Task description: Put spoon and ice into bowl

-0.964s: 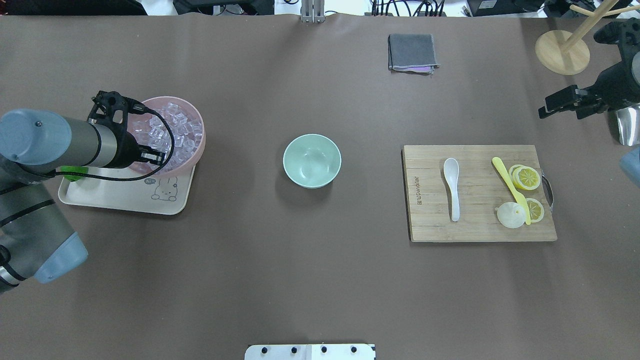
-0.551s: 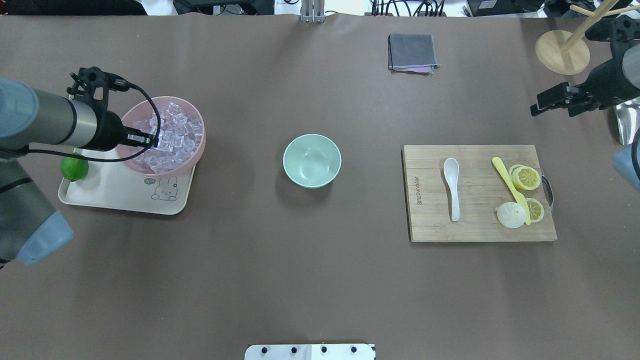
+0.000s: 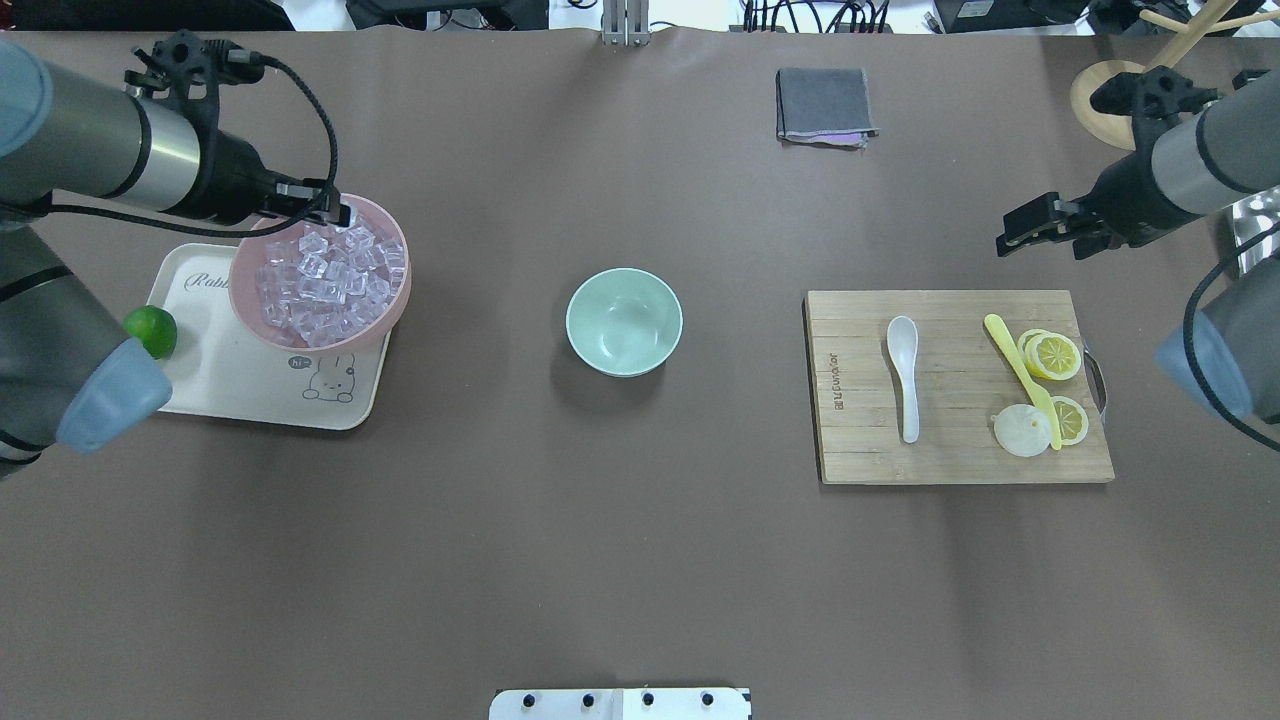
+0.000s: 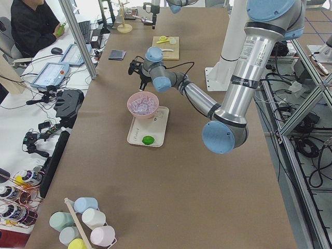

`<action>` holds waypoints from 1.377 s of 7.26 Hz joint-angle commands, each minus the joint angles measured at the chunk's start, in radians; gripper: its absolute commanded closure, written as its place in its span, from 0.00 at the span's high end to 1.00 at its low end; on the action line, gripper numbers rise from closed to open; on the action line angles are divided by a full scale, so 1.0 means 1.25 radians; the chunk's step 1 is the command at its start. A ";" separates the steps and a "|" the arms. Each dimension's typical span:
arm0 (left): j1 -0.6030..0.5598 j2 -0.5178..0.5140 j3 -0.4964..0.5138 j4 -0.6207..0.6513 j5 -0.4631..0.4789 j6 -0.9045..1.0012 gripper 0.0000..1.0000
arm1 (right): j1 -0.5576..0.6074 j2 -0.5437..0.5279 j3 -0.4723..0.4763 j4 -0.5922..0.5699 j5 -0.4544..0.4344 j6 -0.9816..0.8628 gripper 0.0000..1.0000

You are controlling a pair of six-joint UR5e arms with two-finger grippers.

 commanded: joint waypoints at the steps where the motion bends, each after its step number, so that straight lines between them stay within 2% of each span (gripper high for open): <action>1: 0.030 -0.080 0.018 0.014 0.005 -0.102 0.00 | -0.099 -0.001 0.021 -0.002 -0.077 0.120 1.00; 3: 0.139 -0.158 0.062 0.016 0.148 -0.174 0.00 | -0.193 -0.006 0.037 -0.005 -0.147 0.197 0.99; 4: 0.145 -0.185 0.091 0.014 0.158 -0.179 0.00 | -0.225 -0.006 0.035 -0.009 -0.177 0.205 0.96; 6: 0.146 -0.194 0.114 0.013 0.158 -0.185 0.00 | -0.259 -0.006 0.032 -0.011 -0.195 0.205 0.86; 8: 0.146 -0.203 0.125 0.013 0.158 -0.185 0.00 | -0.284 -0.005 0.020 -0.012 -0.208 0.206 0.72; 10: 0.148 -0.203 0.127 0.013 0.158 -0.185 0.00 | -0.287 -0.006 0.018 -0.013 -0.208 0.206 0.52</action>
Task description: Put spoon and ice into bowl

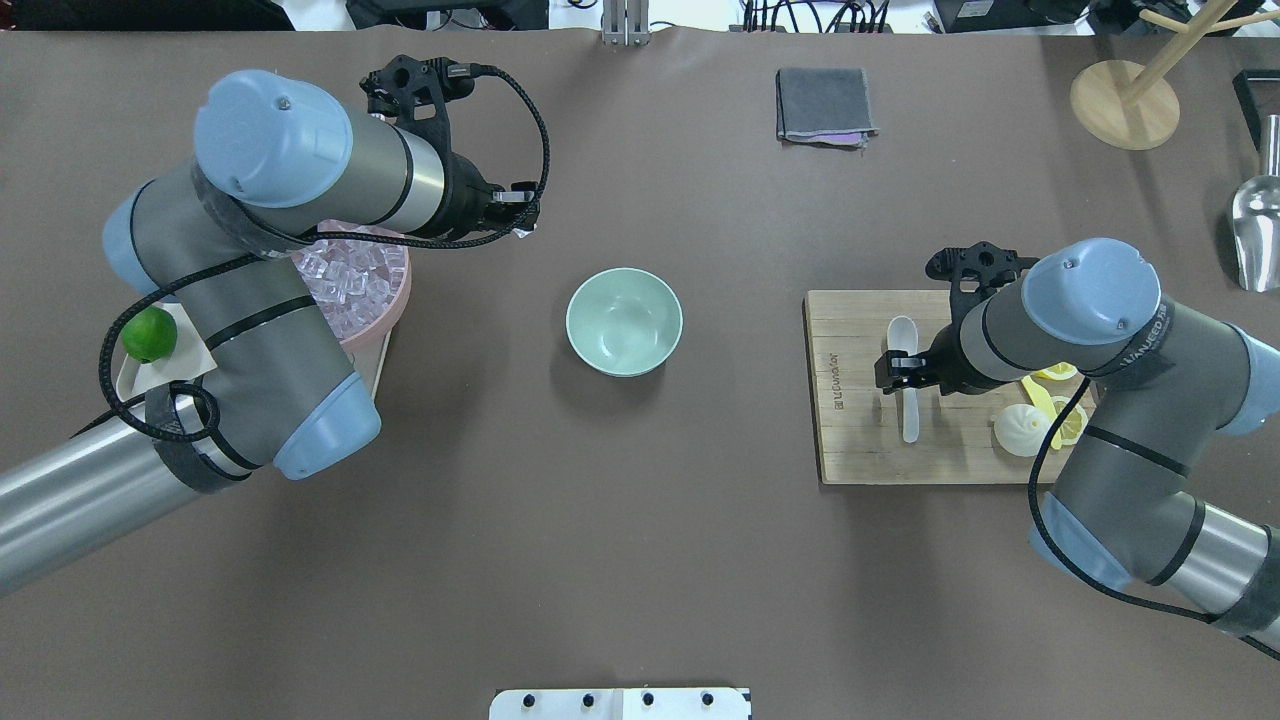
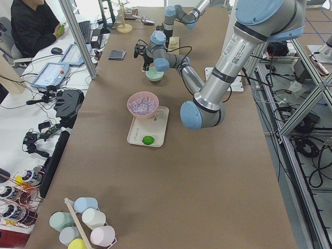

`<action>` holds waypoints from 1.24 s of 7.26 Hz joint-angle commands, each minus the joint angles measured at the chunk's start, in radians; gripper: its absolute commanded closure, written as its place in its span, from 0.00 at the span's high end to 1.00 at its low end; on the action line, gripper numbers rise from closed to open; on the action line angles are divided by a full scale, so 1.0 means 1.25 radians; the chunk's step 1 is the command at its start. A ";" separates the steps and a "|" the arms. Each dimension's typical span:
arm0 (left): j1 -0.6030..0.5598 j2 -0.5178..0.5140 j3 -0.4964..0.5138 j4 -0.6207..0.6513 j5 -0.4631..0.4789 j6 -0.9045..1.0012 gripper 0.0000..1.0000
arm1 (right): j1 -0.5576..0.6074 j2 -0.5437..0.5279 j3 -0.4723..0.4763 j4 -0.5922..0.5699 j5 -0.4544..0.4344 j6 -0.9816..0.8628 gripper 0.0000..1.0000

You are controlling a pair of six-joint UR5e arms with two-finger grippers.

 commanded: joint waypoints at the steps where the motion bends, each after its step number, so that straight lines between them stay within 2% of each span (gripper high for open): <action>1: 0.009 -0.002 0.015 -0.004 0.000 0.001 0.00 | -0.006 0.006 -0.001 -0.014 0.000 0.000 0.32; 2: 0.024 -0.009 0.023 -0.005 0.024 0.000 0.00 | -0.008 0.011 0.001 -0.024 0.000 0.000 0.13; 3: 0.052 -0.013 0.026 -0.005 0.056 -0.001 0.00 | -0.009 0.010 0.002 -0.024 0.000 0.000 0.00; 7: 0.119 -0.046 0.044 -0.005 0.121 -0.043 0.00 | -0.005 0.012 0.020 -0.024 0.010 -0.001 0.00; 9: 0.152 -0.095 0.097 -0.006 0.174 -0.059 0.00 | 0.007 0.014 0.055 -0.025 0.022 0.000 0.00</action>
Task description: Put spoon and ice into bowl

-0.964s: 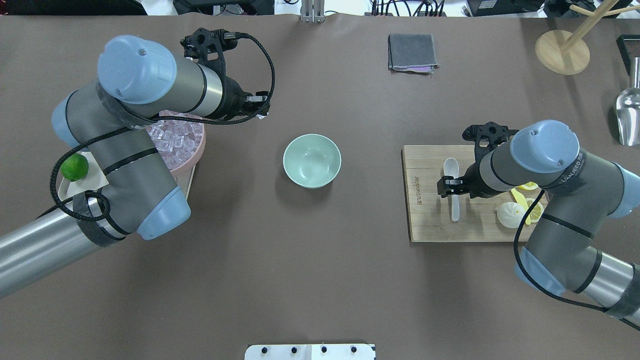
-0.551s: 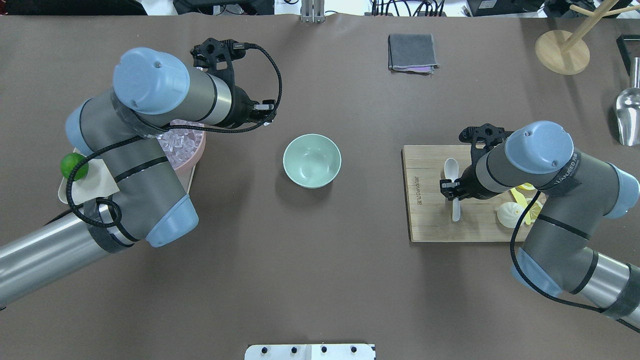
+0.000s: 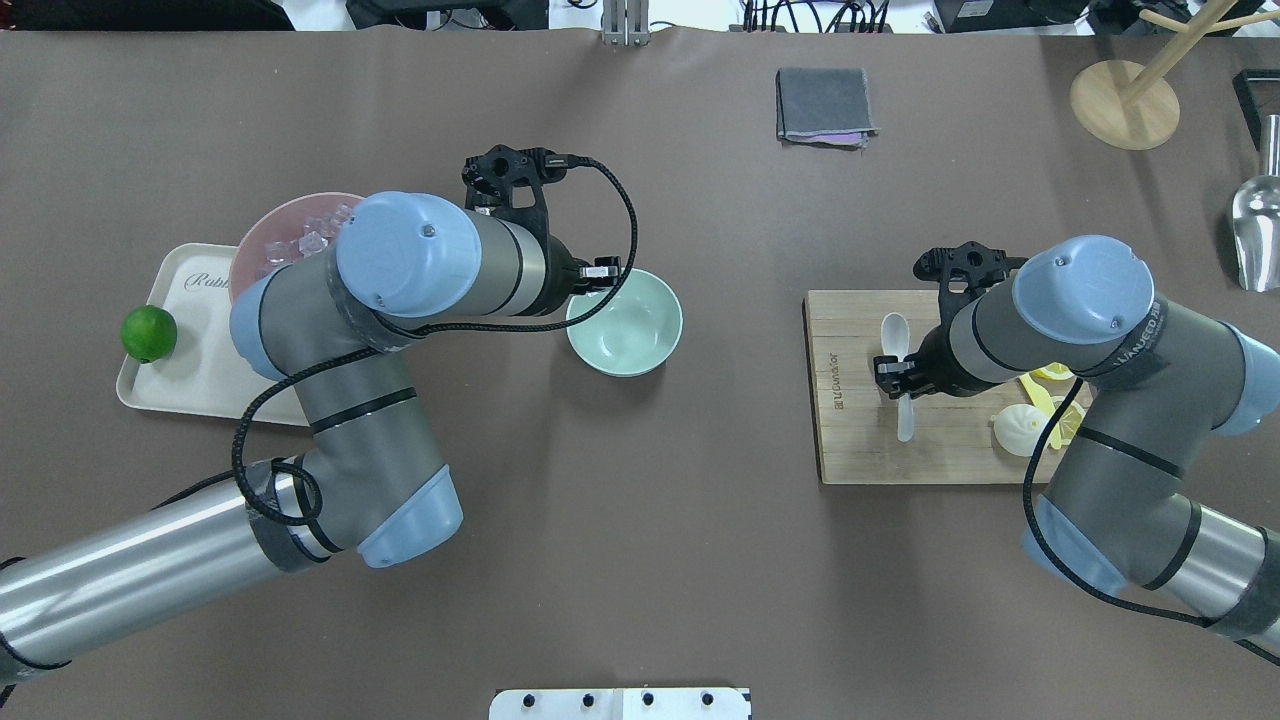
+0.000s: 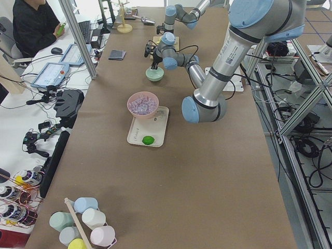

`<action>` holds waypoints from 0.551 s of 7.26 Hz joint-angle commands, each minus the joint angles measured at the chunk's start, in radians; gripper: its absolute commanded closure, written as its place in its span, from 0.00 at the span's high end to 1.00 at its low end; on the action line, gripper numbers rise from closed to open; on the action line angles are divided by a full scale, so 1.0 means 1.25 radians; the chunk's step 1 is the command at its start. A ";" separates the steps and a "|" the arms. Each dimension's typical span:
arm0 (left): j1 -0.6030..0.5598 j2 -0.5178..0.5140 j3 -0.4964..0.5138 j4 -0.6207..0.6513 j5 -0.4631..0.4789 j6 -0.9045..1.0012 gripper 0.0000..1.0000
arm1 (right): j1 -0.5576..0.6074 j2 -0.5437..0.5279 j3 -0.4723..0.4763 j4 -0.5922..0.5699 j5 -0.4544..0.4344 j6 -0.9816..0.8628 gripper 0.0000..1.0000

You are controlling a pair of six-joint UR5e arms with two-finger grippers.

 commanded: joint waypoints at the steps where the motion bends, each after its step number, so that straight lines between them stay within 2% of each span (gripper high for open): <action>1: 0.024 -0.042 0.056 -0.002 0.038 -0.010 0.06 | 0.016 0.018 0.024 -0.003 0.015 0.002 0.00; 2: 0.024 -0.039 0.056 -0.001 0.038 -0.004 0.46 | 0.021 0.049 0.025 -0.039 0.016 0.002 0.00; 3: 0.024 -0.038 0.056 0.004 0.041 -0.003 0.97 | 0.027 0.084 0.028 -0.076 0.016 0.003 0.00; 4: 0.024 -0.030 0.053 0.004 0.052 -0.003 0.98 | 0.032 0.113 0.028 -0.106 0.017 0.003 0.00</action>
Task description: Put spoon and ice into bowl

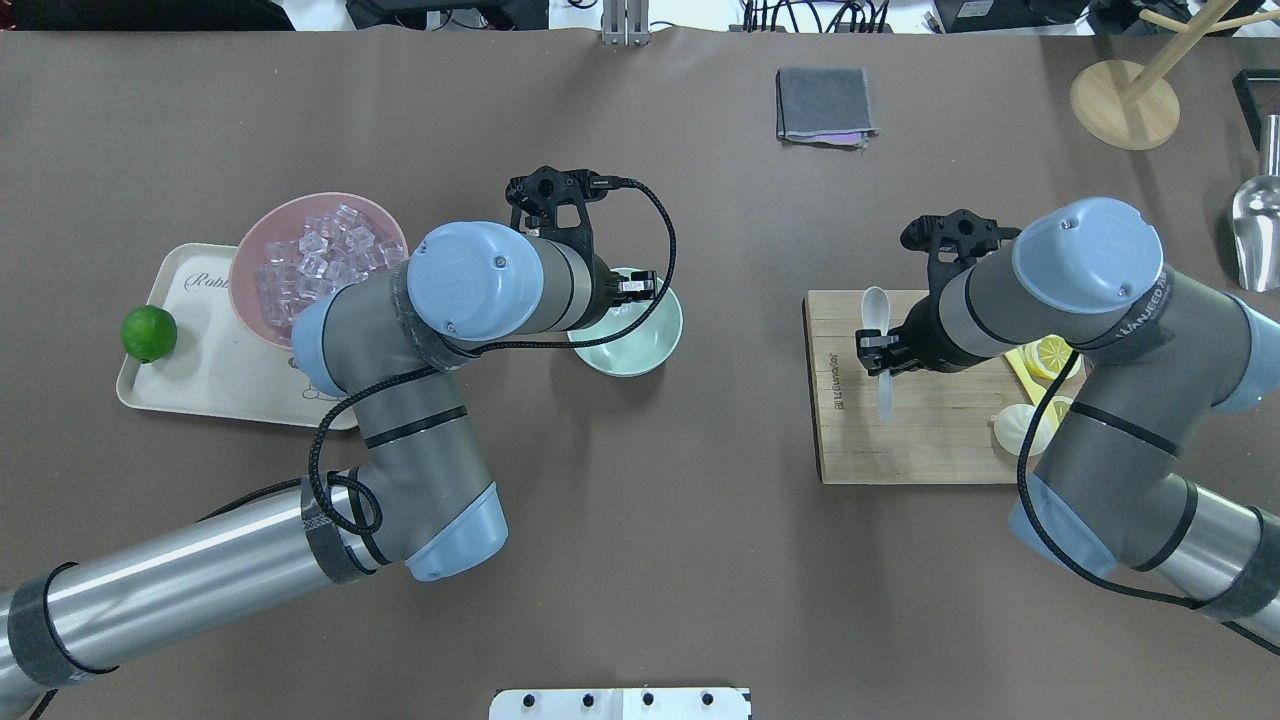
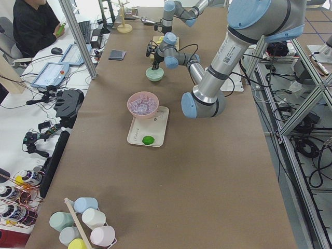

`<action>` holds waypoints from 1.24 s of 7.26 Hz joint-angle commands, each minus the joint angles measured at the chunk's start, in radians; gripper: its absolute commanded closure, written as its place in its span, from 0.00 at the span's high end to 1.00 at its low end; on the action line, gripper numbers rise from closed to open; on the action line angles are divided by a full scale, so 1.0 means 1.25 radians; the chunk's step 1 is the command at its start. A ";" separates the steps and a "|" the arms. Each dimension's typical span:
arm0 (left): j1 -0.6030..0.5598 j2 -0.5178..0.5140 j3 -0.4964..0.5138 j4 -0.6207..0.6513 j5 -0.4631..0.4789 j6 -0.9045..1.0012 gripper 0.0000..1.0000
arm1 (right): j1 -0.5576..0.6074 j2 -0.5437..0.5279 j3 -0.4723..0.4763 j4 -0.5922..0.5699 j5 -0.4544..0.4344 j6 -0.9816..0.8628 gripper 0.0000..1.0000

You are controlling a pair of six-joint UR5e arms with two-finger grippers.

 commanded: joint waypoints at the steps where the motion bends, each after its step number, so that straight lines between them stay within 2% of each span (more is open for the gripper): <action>1: -0.003 0.012 -0.030 0.003 0.015 0.024 0.98 | 0.011 0.067 0.003 -0.057 0.001 0.001 0.00; 3: -0.032 0.144 -0.191 0.019 0.005 0.206 0.98 | 0.011 0.125 -0.012 -0.062 0.000 0.039 0.00; 4: -0.109 0.195 -0.250 0.055 -0.078 0.241 0.98 | 0.009 0.165 -0.041 -0.075 -0.002 0.041 0.00; 5: -0.183 0.251 -0.277 0.046 -0.161 0.283 0.98 | 0.006 0.226 -0.087 -0.103 -0.006 0.042 0.00; 6: -0.247 0.307 -0.307 0.042 -0.196 0.340 0.98 | -0.006 0.266 -0.119 -0.116 -0.007 0.054 0.00; 7: -0.319 0.347 -0.307 0.034 -0.252 0.393 0.98 | -0.016 0.294 -0.144 -0.118 -0.013 0.064 0.00; 9: -0.492 0.405 -0.302 0.025 -0.409 0.604 0.98 | -0.069 0.332 -0.187 -0.120 -0.064 0.064 0.00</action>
